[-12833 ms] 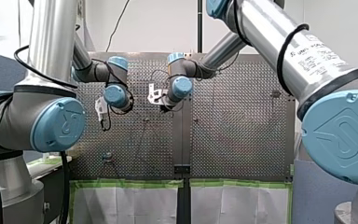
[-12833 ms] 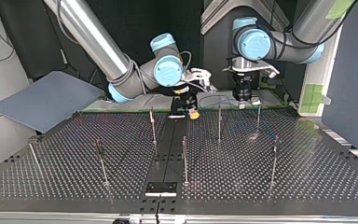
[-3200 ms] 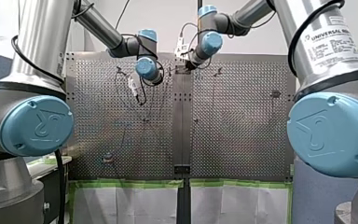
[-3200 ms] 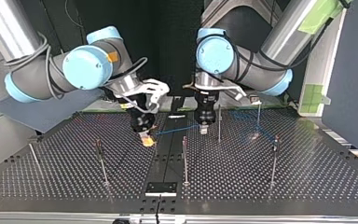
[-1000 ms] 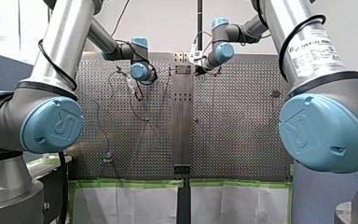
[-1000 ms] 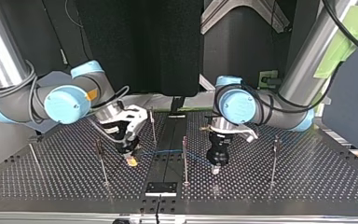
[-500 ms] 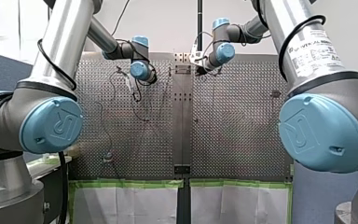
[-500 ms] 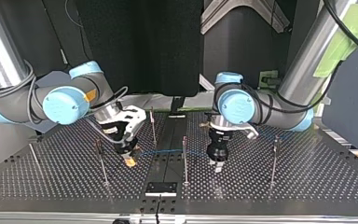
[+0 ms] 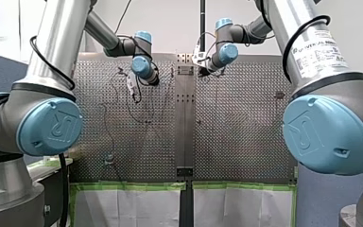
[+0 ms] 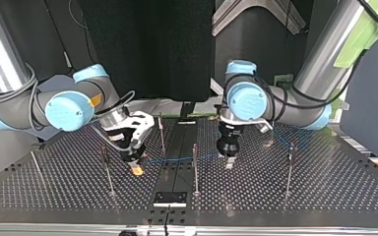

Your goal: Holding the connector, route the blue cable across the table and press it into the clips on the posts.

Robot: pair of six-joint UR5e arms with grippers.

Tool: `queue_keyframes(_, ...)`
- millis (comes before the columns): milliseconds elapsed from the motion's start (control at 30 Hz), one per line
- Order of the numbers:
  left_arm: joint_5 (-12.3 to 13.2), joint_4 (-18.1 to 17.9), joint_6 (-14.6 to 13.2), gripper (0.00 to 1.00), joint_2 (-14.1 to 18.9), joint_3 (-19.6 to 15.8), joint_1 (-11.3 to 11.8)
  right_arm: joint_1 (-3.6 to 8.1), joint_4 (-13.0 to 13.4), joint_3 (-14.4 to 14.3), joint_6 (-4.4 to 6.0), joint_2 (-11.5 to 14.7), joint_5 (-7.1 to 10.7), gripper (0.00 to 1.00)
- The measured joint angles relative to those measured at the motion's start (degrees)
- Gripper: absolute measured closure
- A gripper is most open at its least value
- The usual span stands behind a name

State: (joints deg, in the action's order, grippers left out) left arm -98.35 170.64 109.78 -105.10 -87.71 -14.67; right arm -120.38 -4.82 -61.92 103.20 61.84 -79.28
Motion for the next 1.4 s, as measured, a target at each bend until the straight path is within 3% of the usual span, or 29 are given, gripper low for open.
queue_keyframes(200, 1.89, 1.64, 0.32, 0.0, 2.99, -3.0, -0.84, -0.12, -0.09, 0.0, 0.0, 0.0, 0.0, 1.0)
queue_keyframes(600, 2.07, 3.06, 0.91, 0.0, 9.31, -7.97, -2.81, 0.38, -0.46, 0.0, 0.04, 0.11, -0.96, 1.0)
queue_keyframes(867, 1.92, 4.19, -0.52, 0.0, 12.94, -8.14, -5.25, 1.13, -0.91, -0.01, 0.09, 0.51, -1.39, 1.0)
queue_keyframes(1100, 0.36, 2.81, -1.1, 0.0, 15.87, -7.87, -8.16, 1.27, -1.13, 0.0, 0.09, 1.28, -1.41, 1.0)
queue_keyframes(1400, -3.73, 1.37, -1.16, 0.0, 13.55, -4.68, -12.35, 1.56, -2.83, -0.21, -0.38, 1.75, -1.7, 1.0)
